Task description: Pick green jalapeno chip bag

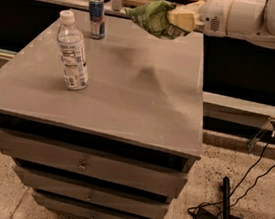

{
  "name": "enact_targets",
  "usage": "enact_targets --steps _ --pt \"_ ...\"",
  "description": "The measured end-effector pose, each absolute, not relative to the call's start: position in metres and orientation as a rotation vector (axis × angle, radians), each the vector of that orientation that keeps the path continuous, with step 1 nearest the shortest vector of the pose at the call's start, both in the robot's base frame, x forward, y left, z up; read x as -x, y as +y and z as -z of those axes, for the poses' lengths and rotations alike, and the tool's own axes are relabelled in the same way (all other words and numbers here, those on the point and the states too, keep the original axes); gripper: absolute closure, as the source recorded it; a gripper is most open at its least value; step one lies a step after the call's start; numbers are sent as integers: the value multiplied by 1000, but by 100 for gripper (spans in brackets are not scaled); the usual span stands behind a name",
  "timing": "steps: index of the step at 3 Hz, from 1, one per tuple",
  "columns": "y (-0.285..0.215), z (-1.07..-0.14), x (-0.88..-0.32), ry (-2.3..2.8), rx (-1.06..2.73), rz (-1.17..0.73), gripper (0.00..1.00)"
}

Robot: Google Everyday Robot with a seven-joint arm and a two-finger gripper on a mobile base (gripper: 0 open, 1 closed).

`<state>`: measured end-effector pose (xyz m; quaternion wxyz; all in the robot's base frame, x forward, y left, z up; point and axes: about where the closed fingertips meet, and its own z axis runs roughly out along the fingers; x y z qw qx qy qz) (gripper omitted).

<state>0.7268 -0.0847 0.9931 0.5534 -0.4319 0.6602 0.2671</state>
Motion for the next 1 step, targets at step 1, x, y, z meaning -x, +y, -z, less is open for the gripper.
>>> enact_targets --steps 1 --pt "-83 -992 -725 1561 1027 -637 100"
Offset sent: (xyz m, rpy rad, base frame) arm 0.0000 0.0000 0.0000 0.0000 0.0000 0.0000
